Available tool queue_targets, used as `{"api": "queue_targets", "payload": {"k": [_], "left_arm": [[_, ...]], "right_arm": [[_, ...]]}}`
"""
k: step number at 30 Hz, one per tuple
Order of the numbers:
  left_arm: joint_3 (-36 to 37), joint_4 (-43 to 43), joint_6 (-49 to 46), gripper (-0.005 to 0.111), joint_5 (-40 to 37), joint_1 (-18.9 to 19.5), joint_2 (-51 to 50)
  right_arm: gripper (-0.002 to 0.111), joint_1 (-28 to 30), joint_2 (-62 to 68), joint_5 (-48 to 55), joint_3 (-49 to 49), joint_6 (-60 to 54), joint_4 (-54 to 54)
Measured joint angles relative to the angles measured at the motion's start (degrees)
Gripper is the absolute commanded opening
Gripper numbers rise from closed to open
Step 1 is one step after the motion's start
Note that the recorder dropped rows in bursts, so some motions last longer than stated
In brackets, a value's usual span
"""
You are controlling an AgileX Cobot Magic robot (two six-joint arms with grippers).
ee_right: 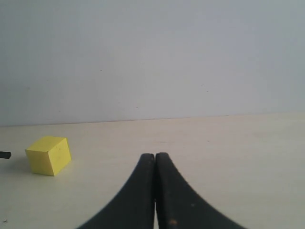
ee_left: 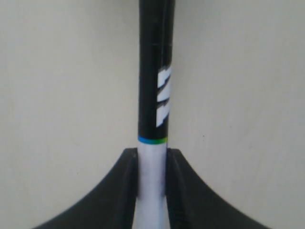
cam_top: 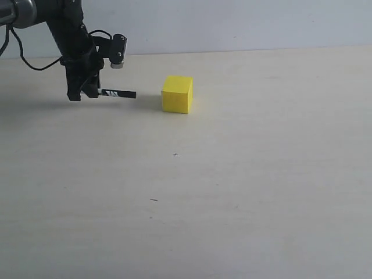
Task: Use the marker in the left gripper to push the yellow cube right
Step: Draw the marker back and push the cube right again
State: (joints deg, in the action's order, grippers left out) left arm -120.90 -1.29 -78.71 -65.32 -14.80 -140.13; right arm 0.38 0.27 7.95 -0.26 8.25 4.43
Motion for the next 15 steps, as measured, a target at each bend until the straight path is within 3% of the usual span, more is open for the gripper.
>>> {"api": "queue_targets", "payload": {"k": [8,15], "left_arm": [[0.0,4.23,-0.23,0.0,1.44,-0.75,0.0],[0.0,5.39,-0.23,0.0,4.14,-4.2,0.0]], "right_arm": [[0.0,0.0,0.0,0.0,0.0,0.0,0.0],[0.0,0.0,0.0,0.0,0.0,0.0,0.0]]}}
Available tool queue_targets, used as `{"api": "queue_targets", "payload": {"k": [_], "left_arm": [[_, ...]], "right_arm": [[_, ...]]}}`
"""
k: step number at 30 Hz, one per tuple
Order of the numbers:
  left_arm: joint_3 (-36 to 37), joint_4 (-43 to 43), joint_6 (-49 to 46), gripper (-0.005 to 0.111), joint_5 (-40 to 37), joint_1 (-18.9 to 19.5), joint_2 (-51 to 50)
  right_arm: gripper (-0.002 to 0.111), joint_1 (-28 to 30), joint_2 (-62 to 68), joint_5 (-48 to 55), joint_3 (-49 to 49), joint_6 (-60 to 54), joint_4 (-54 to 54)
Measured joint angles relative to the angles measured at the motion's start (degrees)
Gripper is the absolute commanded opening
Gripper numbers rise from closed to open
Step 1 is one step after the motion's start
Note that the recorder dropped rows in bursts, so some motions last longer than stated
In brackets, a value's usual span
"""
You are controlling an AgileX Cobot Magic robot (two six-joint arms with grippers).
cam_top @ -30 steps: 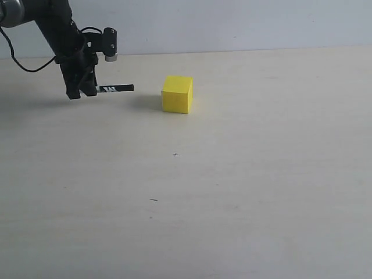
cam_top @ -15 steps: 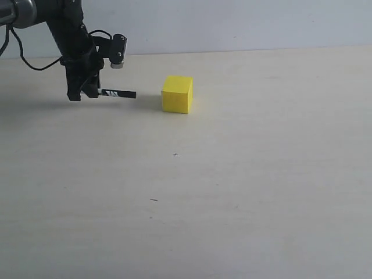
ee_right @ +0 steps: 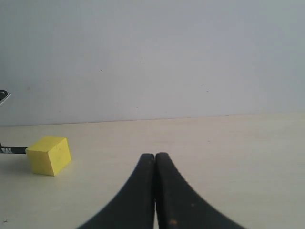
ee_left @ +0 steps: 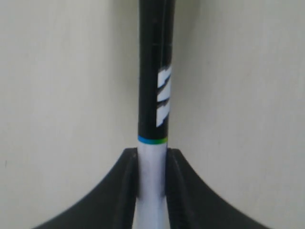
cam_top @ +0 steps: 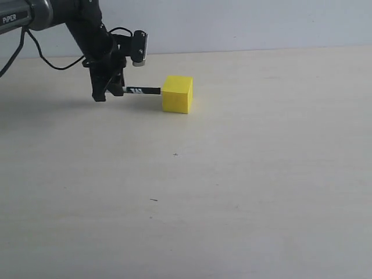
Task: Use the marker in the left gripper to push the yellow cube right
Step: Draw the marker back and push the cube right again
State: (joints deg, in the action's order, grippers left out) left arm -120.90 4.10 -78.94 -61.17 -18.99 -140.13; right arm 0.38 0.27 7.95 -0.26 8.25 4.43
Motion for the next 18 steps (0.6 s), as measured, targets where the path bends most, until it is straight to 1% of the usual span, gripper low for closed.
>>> {"api": "queue_targets", "payload": {"k": [6,8,11,13,18], "left_arm": [[0.0,0.23,0.0,0.0,0.42,-3.34,0.0],[0.0,0.54,0.0,0.0,1.22,-3.8,0.0],[0.0,0.59,0.98,0.0,1.17,-3.65,0.0],[0.0,0.59,2.72,0.0,-0.76,-2.98,0.0],[0.0,-1.05,10.33,0.0,-4.2,-1.83,0.0]], "right_arm": [[0.0,0.0,0.0,0.0,0.0,0.0,0.0],[0.0,0.0,0.0,0.0,0.0,0.0,0.0],[0.0,0.0,0.0,0.0,0.0,0.0,0.0],[0.0,0.0,0.0,0.0,0.0,0.0,0.0],[0.0,0.0,0.0,0.0,0.0,0.0,0.0]]}}
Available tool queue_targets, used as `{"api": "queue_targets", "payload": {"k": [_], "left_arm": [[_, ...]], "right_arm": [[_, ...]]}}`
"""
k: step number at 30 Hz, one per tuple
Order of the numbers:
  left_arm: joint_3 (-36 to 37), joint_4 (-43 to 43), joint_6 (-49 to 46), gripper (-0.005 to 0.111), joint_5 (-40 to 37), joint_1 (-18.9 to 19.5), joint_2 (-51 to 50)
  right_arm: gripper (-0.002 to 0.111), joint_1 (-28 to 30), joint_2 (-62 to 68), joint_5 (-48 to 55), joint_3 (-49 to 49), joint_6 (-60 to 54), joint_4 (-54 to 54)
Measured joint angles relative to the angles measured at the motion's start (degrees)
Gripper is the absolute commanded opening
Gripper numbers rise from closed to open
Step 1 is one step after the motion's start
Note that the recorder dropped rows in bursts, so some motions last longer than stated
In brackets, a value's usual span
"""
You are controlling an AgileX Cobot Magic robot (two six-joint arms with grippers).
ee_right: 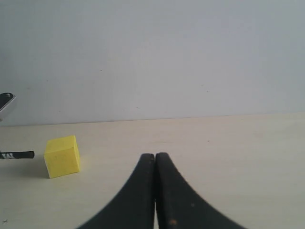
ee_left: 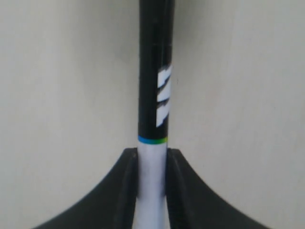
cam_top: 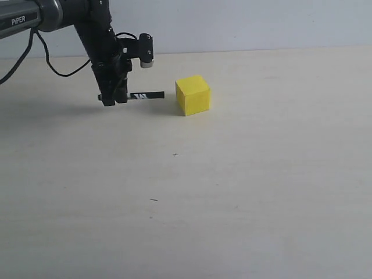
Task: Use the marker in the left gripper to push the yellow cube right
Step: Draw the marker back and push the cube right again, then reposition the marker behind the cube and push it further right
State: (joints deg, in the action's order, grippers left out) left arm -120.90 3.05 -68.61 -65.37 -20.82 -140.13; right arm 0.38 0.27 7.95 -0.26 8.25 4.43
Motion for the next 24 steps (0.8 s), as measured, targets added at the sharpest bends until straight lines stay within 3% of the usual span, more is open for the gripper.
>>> {"api": "queue_targets", "payload": {"k": [8,19,24], "left_arm": [[0.0,-0.77,4.22,0.0,-1.39,-0.94,0.0],[0.0,-0.77,6.26,0.0,7.52,-6.22,0.0],[0.0,-0.4,6.26,0.0,9.19,-6.26,0.0]], "right_arm": [[0.0,0.0,0.0,0.0,0.0,0.0,0.0],[0.0,0.0,0.0,0.0,0.0,0.0,0.0],[0.0,0.0,0.0,0.0,0.0,0.0,0.0]]}}
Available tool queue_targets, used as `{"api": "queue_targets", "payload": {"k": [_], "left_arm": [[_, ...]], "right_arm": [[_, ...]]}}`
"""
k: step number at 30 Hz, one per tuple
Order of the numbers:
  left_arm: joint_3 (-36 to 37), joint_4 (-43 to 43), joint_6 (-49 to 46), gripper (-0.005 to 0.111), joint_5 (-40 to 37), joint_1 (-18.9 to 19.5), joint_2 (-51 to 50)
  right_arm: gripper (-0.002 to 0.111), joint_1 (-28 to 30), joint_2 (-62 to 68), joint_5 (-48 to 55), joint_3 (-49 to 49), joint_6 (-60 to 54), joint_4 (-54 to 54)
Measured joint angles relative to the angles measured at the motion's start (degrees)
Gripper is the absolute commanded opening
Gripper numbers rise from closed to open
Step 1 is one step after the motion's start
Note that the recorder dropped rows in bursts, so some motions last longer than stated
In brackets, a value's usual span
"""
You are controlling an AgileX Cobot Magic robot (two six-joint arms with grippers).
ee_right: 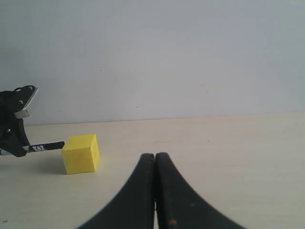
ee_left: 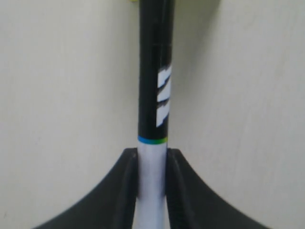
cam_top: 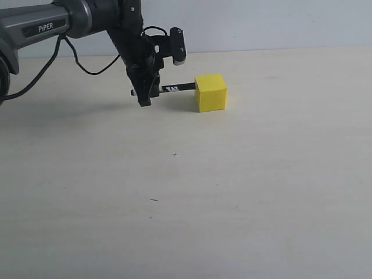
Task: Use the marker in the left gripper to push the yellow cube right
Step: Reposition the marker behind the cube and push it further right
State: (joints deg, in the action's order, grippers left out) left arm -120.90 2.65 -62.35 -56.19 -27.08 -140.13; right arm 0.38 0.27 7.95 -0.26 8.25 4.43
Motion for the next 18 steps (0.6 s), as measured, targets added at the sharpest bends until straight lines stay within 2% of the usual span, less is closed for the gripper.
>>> {"api": "queue_targets", "payload": {"k": [5,9,14,16,18], "left_arm": [[-0.11,0.21,-1.38,0.0,-2.0,3.11,0.0],[-0.11,1.31,-4.34,0.0,-8.97,5.29,0.0],[-0.11,2.71,-4.4,0.0,-9.68,3.96,0.0],[-1.48,2.95,-3.32,0.0,-10.68,2.77,-0.14],[-5.97,3.59,0.36,0.0,-12.82,2.24,-1.95]], "right_arm": [[0.0,0.0,0.0,0.0,0.0,0.0,0.0],[0.0,0.0,0.0,0.0,0.0,0.0,0.0],[0.0,0.0,0.0,0.0,0.0,0.0,0.0],[0.0,0.0,0.0,0.0,0.0,0.0,0.0],[0.0,0.0,0.0,0.0,0.0,0.0,0.0]]}}
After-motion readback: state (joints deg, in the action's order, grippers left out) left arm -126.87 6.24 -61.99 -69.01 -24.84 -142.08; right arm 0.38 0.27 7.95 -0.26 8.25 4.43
